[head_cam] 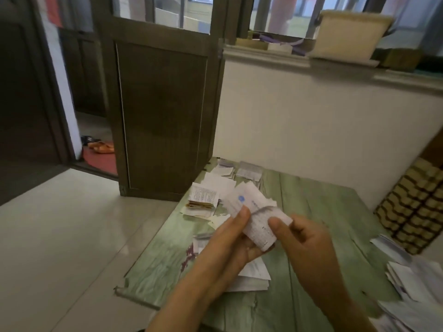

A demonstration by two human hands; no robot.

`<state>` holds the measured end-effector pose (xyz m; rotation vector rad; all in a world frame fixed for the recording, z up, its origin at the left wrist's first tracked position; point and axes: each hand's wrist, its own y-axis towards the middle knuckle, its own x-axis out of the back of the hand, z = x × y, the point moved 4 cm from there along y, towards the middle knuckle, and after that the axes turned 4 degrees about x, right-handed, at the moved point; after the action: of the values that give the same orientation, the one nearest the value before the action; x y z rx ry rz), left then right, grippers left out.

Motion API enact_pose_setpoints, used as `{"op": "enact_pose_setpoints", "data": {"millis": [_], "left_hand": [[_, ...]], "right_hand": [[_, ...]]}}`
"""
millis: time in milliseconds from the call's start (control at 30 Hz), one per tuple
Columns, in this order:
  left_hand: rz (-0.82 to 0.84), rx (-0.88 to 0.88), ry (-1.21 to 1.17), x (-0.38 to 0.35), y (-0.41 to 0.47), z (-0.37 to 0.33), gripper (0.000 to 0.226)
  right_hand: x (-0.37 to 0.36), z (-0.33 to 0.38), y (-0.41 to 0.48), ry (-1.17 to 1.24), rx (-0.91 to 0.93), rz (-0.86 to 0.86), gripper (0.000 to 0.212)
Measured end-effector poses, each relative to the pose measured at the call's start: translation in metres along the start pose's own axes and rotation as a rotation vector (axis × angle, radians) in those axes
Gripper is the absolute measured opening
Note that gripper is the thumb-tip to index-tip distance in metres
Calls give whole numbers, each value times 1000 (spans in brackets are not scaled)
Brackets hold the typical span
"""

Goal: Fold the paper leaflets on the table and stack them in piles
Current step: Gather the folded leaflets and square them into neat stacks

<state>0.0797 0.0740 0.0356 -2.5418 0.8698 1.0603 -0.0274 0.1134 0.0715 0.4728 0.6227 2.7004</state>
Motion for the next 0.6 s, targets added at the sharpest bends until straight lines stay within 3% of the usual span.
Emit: {"op": "enact_pose_setpoints", "data": {"millis": [67,300,433,600], "left_hand": [[-4,-6,-24,3,-5,-5,34],[-131,-88,-75,21,-17,-20,21],[-112,-99,-85,26,-22,-25,20],[-135,-157,89,32,-26,-28,32]], "right_hand": [[-8,3,-2,-16,13,-19,21],[-29,-4,3,-195,106,-90,9],[-37,-3,3,-9,-17,-41,12],[-40,-1,2,69,-63,-71,14]]}}
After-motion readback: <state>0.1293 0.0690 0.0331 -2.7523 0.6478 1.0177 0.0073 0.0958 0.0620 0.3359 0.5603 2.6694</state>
